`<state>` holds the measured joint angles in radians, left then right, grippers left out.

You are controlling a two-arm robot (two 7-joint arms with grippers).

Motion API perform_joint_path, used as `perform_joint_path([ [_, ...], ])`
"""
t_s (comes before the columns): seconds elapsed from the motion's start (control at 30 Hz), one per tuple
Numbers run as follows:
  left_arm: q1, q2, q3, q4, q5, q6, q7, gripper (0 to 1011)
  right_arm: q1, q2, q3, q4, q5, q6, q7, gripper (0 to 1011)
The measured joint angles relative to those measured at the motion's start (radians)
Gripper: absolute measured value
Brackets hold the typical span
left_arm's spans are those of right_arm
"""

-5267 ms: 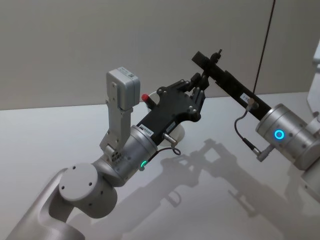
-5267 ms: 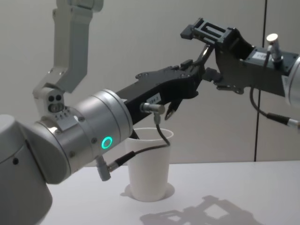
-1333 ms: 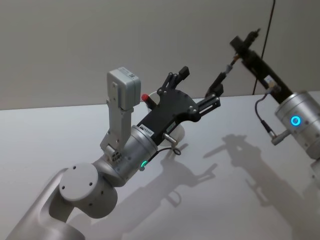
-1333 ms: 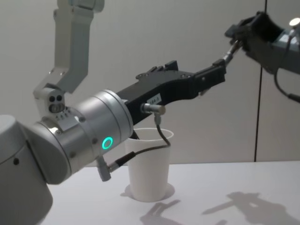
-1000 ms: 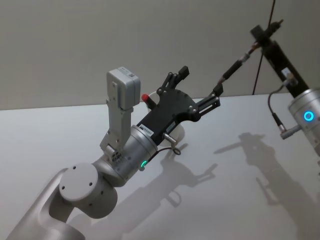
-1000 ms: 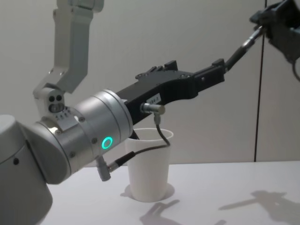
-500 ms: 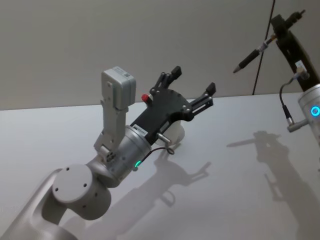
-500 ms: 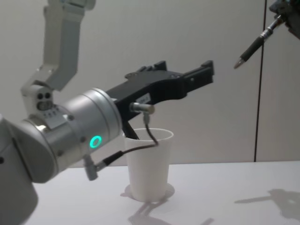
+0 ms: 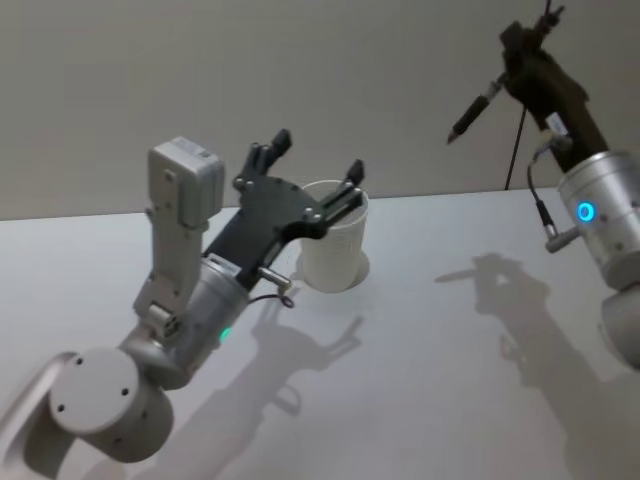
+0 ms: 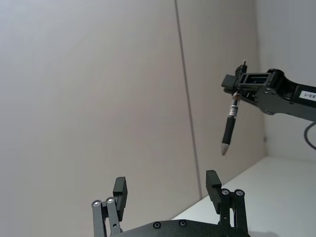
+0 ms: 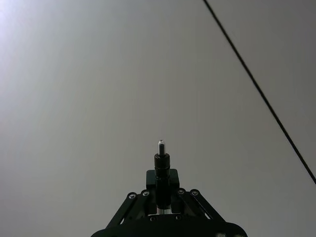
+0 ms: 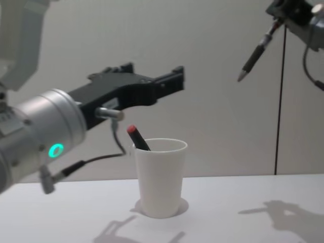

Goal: Place the pen into the pen holder.

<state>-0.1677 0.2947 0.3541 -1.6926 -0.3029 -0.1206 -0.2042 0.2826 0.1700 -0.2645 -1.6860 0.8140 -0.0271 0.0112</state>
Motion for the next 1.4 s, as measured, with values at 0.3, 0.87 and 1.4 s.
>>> perform_joint_path([
  [0.3,0.062,0.059,-0.029,-0.082,0.048,0.012,0.126,1000,0.044,-0.028,-0.026,0.056,-0.136,0.015,0.032,130],
  [0.87,0.14,0.134,-0.073,-0.177,0.101,0.024,0.272,1000,0.157,-0.111,-0.095,0.251,-0.417,0.009,0.125,130],
  [1.4,0.161,0.155,-0.085,-0.203,0.114,0.027,0.311,1000,0.235,-0.188,-0.164,0.452,-0.603,0.033,0.166,130],
])
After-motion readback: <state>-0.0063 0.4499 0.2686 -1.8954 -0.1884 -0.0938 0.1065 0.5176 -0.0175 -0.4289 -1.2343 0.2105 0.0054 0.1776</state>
